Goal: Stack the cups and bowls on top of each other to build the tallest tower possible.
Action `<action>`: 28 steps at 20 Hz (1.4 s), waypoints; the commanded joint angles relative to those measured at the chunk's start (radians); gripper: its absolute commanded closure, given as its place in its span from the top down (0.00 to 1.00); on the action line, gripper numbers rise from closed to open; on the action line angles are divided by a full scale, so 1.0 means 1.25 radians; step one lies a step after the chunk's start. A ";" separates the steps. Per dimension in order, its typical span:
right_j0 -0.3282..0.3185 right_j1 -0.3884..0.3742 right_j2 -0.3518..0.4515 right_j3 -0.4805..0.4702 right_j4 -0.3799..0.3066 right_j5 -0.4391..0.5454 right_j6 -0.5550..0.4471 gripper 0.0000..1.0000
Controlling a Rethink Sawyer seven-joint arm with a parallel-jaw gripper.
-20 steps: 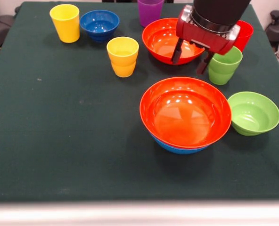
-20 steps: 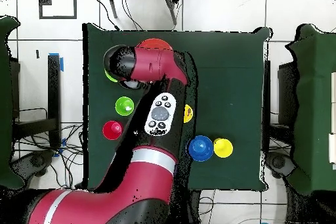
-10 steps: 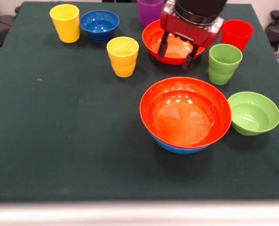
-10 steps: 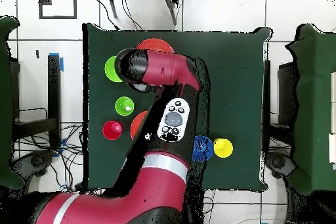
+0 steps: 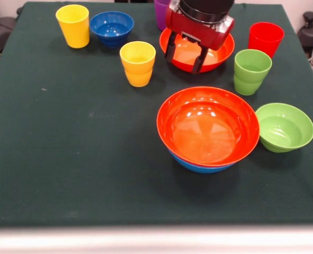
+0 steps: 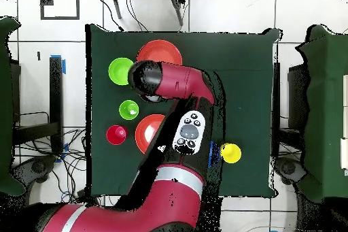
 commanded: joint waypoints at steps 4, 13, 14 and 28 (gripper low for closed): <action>-0.010 -0.003 0.092 0.066 -0.030 -0.004 0.012 1.00; -0.024 -0.005 0.097 0.079 -0.035 -0.020 -0.002 1.00; -0.025 -0.003 0.097 0.078 -0.035 -0.022 -0.001 1.00; -0.039 -0.001 0.102 0.074 -0.042 -0.021 -0.012 1.00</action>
